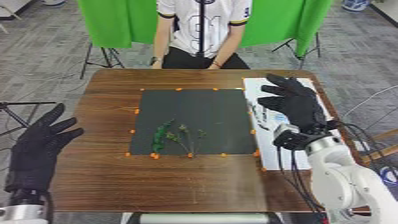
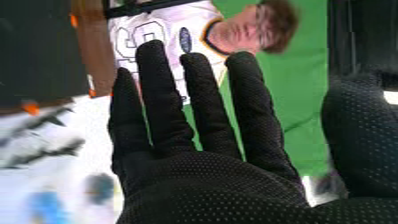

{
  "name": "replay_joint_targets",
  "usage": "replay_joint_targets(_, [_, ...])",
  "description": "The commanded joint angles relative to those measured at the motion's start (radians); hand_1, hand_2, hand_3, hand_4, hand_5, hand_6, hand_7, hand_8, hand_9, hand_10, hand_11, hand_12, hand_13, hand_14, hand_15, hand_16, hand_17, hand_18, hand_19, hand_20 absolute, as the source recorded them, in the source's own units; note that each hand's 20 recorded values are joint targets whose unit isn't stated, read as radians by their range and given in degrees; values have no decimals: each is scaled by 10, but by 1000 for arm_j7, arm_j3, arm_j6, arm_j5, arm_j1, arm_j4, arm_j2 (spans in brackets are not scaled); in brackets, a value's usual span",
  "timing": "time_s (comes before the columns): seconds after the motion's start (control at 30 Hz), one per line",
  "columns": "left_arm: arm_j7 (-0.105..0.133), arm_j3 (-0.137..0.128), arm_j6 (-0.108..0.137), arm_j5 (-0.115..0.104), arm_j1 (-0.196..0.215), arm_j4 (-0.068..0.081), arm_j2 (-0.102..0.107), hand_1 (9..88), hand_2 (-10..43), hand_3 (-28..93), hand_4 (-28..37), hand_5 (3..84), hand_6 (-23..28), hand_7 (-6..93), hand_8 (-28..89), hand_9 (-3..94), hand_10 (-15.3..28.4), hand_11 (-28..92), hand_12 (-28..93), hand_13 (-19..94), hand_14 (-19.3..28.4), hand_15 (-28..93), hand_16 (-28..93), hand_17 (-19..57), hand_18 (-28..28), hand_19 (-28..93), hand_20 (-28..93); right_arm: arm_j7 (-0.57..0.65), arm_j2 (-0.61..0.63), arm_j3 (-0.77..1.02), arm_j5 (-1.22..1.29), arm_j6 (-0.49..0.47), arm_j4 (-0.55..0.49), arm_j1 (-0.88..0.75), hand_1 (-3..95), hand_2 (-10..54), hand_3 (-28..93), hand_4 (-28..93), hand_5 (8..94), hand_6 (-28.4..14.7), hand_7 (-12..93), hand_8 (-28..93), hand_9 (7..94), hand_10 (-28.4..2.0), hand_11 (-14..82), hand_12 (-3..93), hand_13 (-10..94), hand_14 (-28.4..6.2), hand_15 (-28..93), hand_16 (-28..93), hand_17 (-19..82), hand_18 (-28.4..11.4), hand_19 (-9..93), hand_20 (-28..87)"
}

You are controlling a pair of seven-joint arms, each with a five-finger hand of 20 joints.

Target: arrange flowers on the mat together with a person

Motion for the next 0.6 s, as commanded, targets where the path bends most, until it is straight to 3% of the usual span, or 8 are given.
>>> replay_joint_targets(0.03, [-10,50,-6,7,-37,10,-2,161,56,788,-283,355,51,128,-101,345,174,238,91,263,248,486,-109,-89,219,473,97,-34,-24,-1,-20,19,11,-39,183,96,731,-258,498,-18,124,-108,473,-172,125,141,371,-222,420,90,72,-271,489,126])
replay_joint_targets(0.1, [-15,62,-11,9,-47,14,8,160,55,789,-283,355,51,128,-101,344,173,237,91,257,248,482,-106,-90,217,471,96,-38,-30,3,-1,5,11,-40,181,97,733,-260,497,-17,124,-108,473,-171,124,142,370,-222,417,95,72,-270,486,131])
replay_joint_targets(0.23, [-10,85,2,-5,-66,17,27,162,56,788,-283,352,52,127,-100,338,175,235,93,247,252,492,-94,-92,217,474,98,-46,-28,-3,0,17,10,-40,177,99,736,-262,496,-17,125,-108,474,-171,124,143,372,-222,418,102,71,-271,484,140])
replay_joint_targets(0.5, [-47,73,1,9,-66,11,13,170,59,785,-283,350,57,127,-99,336,180,242,98,241,259,523,-93,-93,218,485,106,-33,-26,-2,12,30,10,-39,174,101,738,-262,500,-17,127,-108,481,-170,127,143,380,-221,428,106,72,-268,482,149])
replay_joint_targets(0.57, [-42,75,2,2,-69,10,14,170,59,786,-283,349,57,126,-99,335,181,242,97,254,270,573,-99,-87,226,510,120,-32,-26,0,8,26,10,-41,173,101,738,-262,500,-17,127,-109,483,-170,128,143,382,-220,429,106,73,-268,481,151])
replay_joint_targets(0.6, [-45,75,3,9,-68,9,12,171,59,785,-283,349,57,126,-99,334,181,242,97,257,273,587,-108,-85,229,517,127,-29,-26,-1,4,28,10,-41,173,101,738,-262,500,-17,127,-109,483,-170,128,142,383,-220,430,106,73,-268,481,152])
